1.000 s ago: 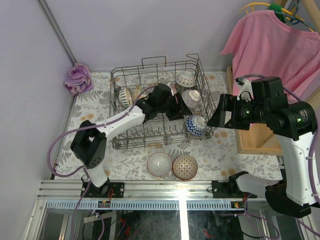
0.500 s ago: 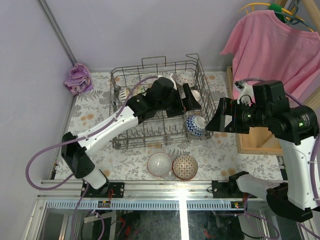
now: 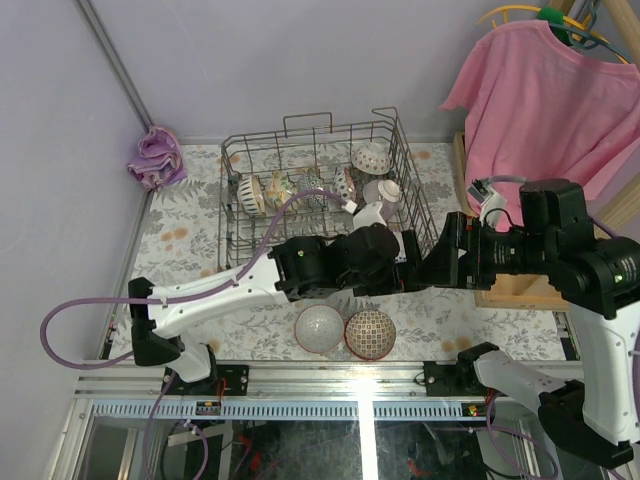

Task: Load the bowls into the dish rack
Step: Turn the bowl upside down on the dish rack.

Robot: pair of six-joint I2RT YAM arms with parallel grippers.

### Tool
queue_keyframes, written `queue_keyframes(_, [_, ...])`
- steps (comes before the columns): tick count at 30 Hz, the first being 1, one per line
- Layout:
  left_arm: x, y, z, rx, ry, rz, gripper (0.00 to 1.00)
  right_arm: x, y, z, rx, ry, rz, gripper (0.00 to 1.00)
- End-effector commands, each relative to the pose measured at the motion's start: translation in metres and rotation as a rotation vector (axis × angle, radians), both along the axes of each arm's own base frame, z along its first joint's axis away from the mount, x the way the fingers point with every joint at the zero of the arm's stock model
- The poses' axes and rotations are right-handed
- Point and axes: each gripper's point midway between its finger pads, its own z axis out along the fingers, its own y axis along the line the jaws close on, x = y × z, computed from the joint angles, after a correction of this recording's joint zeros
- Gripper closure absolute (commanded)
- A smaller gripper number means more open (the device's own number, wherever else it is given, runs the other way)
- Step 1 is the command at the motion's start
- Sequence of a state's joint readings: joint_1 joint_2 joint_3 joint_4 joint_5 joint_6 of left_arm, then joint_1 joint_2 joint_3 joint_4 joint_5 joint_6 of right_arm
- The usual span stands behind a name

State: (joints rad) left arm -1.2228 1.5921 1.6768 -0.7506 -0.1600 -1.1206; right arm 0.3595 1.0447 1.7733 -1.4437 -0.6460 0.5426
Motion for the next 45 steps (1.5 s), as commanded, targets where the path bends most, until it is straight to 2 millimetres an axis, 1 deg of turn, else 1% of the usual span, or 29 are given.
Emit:
queue_keyframes(1, [0.002, 0.007, 0.002, 0.044, -0.019, 0.127, 0.0, -0.026, 0.015, 0.03, 0.156, -0.022, 0.155, 0.0])
queue_keyframes(4, [0.0, 0.001, 0.004, 0.049, -0.024, 0.125, 0.0, -0.03, 0.013, 0.031, 0.149, -0.024, 0.164, 0.01])
queue_keyframes(9, [0.001, -0.006, 0.011, 0.069, -0.041, 0.103, 0.0, -0.029, 0.018, 0.03, 0.192, -0.003, 0.159, 0.0])
queue_keyframes(11, [0.0, -0.006, 0.014, 0.07, -0.047, 0.093, 0.0, -0.028, 0.019, 0.031, 0.205, -0.005, 0.157, 0.01])
queue_keyframes(14, [0.0, -0.002, 0.013, 0.074, -0.047, 0.096, 0.0, -0.025, 0.021, 0.031, 0.207, 0.001, 0.155, 0.01])
queue_keyframes(16, [-0.001, 0.001, 0.015, 0.073, -0.048, 0.094, 0.0, -0.023, 0.023, 0.034, 0.222, 0.0, 0.153, 0.0])
queue_keyframes(18, [-0.002, 0.005, 0.02, 0.077, -0.051, 0.089, 0.0, -0.02, 0.025, 0.037, 0.24, -0.002, 0.151, 0.0])
queue_keyframes(21, [-0.005, 0.017, 0.021, 0.106, -0.046, 0.088, 0.0, -0.015, 0.029, 0.037, 0.261, -0.002, 0.143, 0.0])
queue_keyframes(26, [-0.008, 0.037, 0.032, 0.099, -0.043, 0.104, 0.0, -0.006, 0.032, 0.032, 0.271, 0.019, 0.122, 0.0])
queue_keyframes(29, [-0.007, 0.049, 0.04, 0.078, -0.052, 0.129, 0.0, 0.0, 0.035, 0.027, 0.276, 0.037, 0.11, 0.0])
queue_keyframes(34, [-0.003, 0.066, 0.053, 0.041, -0.064, 0.165, 0.0, 0.012, 0.04, 0.024, 0.282, 0.05, 0.103, 0.01])
queue_keyframes(37, [-0.003, 0.071, 0.057, 0.028, -0.068, 0.175, 0.0, 0.018, 0.042, 0.023, 0.279, 0.057, 0.108, 0.0])
queue_keyframes(41, [-0.001, 0.074, 0.056, 0.03, -0.065, 0.187, 0.0, 0.025, 0.045, 0.023, 0.269, 0.054, 0.122, 0.0])
queue_keyframes(43, [-0.003, 0.077, 0.058, 0.024, -0.058, 0.191, 0.0, 0.029, 0.046, 0.024, 0.257, 0.042, 0.136, 0.0])
queue_keyframes(44, [-0.004, 0.079, 0.059, 0.021, -0.046, 0.197, 0.0, 0.03, 0.046, 0.02, 0.248, 0.053, 0.14, 0.0])
queue_keyframes(45, [-0.006, 0.082, 0.058, 0.023, -0.031, 0.202, 0.0, 0.03, 0.045, 0.024, 0.244, 0.038, 0.148, 0.0])
